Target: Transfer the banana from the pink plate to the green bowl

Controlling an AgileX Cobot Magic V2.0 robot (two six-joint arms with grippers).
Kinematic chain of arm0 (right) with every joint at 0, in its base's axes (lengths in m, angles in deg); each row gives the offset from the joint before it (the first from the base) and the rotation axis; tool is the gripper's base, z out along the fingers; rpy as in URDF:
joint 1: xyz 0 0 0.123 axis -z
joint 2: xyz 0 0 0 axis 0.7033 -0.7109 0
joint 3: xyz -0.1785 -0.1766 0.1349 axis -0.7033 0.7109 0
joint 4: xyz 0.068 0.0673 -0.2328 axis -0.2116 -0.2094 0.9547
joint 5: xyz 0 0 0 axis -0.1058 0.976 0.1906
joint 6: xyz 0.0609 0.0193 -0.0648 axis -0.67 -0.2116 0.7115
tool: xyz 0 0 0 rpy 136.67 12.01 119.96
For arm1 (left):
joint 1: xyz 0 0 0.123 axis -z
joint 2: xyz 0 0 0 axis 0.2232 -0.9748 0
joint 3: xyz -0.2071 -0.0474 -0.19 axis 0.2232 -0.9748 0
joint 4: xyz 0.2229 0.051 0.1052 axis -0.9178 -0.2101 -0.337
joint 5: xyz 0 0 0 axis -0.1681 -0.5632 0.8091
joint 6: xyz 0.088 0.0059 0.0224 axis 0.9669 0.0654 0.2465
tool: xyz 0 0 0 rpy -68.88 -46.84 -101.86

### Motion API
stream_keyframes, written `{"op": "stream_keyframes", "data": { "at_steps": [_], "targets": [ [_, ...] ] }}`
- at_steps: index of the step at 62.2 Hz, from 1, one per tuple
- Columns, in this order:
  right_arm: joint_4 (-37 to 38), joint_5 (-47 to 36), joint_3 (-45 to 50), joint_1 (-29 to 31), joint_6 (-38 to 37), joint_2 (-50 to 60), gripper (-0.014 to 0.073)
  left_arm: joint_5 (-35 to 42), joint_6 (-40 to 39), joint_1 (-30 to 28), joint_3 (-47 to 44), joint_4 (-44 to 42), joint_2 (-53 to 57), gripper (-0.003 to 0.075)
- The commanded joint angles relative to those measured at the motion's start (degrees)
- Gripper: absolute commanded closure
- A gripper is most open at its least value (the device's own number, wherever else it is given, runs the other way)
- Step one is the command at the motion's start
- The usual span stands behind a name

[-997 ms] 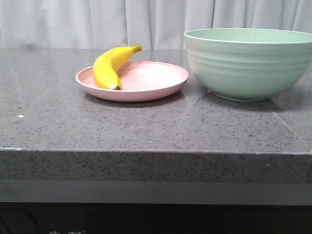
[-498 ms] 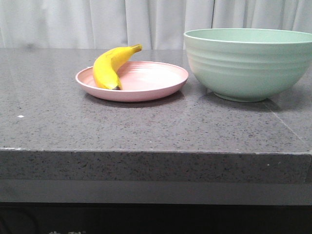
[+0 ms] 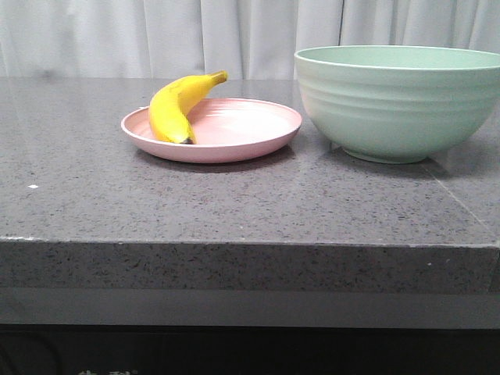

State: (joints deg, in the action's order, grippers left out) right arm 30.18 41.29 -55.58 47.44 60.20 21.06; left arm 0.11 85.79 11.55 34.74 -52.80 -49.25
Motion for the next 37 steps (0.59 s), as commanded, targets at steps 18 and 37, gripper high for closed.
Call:
{"op": "stream_keyframes", "data": {
  "at_steps": [18, 37],
  "targets": [
    [0.42, -4.37, -0.28, 0.19, 0.06, 1.30, 0.0651, 4.67, -0.09, 0.05, -0.38, 0.23, 1.39, 0.0738],
    [0.37, -4.42, -0.28, 0.20, 0.06, 1.30, 0.0651, 5.62, -0.09, 0.05, -0.38, 0.23, 1.39, 0.0738]
  ]
}}
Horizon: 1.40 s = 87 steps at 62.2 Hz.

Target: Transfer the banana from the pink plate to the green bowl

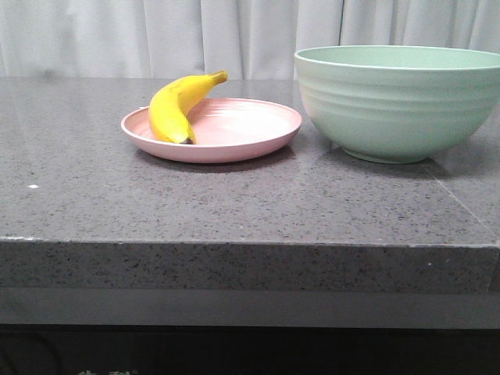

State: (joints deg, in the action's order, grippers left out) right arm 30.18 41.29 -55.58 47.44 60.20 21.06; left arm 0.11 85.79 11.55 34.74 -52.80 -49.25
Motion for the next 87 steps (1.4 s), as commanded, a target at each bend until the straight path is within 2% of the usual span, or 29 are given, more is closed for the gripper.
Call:
{"op": "stream_keyframes", "data": {
  "at_steps": [1, 15, 26, 44, 51, 59, 63, 65, 70, 73, 76, 80, 83, 87],
  "targets": [
    [0.28, -4.43, -0.28, 0.20, 0.06, 1.30, 0.0651, 6.09, -0.09, 0.05, -0.38, 0.23, 1.39, 0.0738],
    [-0.73, -6.44, -1.56, 0.20, 0.06, 1.30, 0.0652, 11.29, -0.09, 0.05, 1.88, 0.33, 1.05, 0.0738],
    [-0.67, -1.42, -8.95, 0.20, 0.06, 0.10, 0.0652, 5.86, -0.09, 0.05, 11.47, -1.76, -5.33, 0.0738],
    [-0.67, 4.47, -25.04, 0.20, 0.11, -14.79, 0.0652, 7.00, -0.09, 0.05, 22.88, -1.76, -24.66, 0.0738],
    [-0.67, 5.46, -29.00, 0.20, 0.17, -20.14, 0.0652, 7.00, -0.09, 0.05, 24.23, -1.76, -27.76, 0.0738],
    [-0.67, 4.31, -29.43, 0.20, 0.29, -22.62, 0.0646, 7.73, -0.09, 0.05, 24.23, -1.76, -27.92, 0.0722],
    [-0.67, 3.94, -29.43, 0.20, 0.29, -22.62, 0.0599, 8.24, -0.09, 0.05, 24.23, -1.76, -27.92, 0.0651],
    [-0.67, 3.78, -29.43, 0.20, 0.29, -22.62, 0.0551, 8.53, -0.09, 0.05, 24.23, -1.76, -27.92, 0.0582],
    [-0.67, 3.32, -29.43, 0.20, 0.29, -22.62, 0.0384, 9.03, -0.09, 0.05, 24.23, -1.76, -27.92, 0.0335],
    [-0.67, 3.07, -29.43, 0.20, 0.29, -22.62, 0.0232, 9.70, -0.09, 0.05, 24.23, -1.76, -28.16, 0.0188],
    [-0.67, 2.79, -29.43, 0.20, 0.29, -22.67, 0.0120, 10.09, -0.09, 0.05, 24.23, -1.76, -28.27, 0.0127],
    [-0.67, 2.38, -29.38, 0.20, 0.29, -22.67, 0.0008, 10.09, -0.09, 0.05, 24.23, 0.07, -28.37, 0.0111],
    [-0.67, 2.30, -29.38, 0.20, 0.29, -22.67, -0.0034, 9.56, -0.09, 0.05, 24.38, 1.34, -28.60, 0.0111],
    [-0.67, 2.24, -29.38, 0.20, 0.29, -22.67, -0.0042, 6.28, -0.09, 0.37, 26.16, 1.35, -30.06, 0.0111]
  ]
}}
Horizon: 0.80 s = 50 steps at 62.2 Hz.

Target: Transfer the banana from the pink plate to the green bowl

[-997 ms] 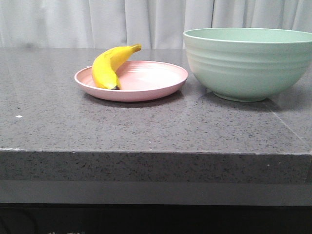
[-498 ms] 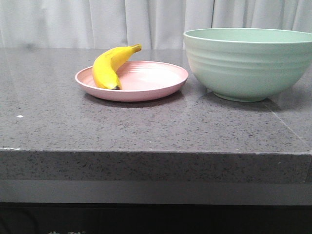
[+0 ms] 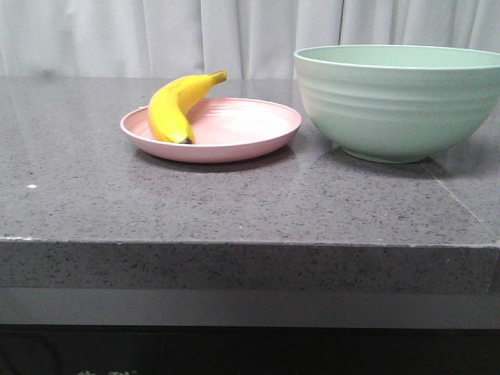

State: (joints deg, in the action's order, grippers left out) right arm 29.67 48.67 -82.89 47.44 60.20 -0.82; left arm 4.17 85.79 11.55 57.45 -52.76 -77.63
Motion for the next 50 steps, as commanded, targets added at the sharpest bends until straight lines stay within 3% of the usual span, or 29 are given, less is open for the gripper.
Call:
{"op": "stream_keyframes", "data": {
  "at_steps": [1, 18, 33, 50],
  "targets": [
    [-0.17, -5.13, -2.06, 0.20, 0.29, -0.79, -0.0041, 0.63, -0.09, 0.78, 4.44, 1.13, -2.44, 0.0111],
    [-0.17, -5.92, -2.06, 0.20, 0.29, -0.79, -0.0040, -18.66, -0.29, 13.26, 26.64, 2.18, -23.14, 0.0112],
    [-0.17, -5.92, -2.06, 0.20, 0.29, -0.79, -0.0040, -25.55, -14.62, 24.79, 43.79, -2.84, -43.76, 0.0112],
    [-0.17, -5.99, -2.06, -0.03, 0.29, -0.79, -0.0040, -35.75, -22.87, 30.95, 60.87, -3.70, -62.13, 0.0172]
  ]
}}
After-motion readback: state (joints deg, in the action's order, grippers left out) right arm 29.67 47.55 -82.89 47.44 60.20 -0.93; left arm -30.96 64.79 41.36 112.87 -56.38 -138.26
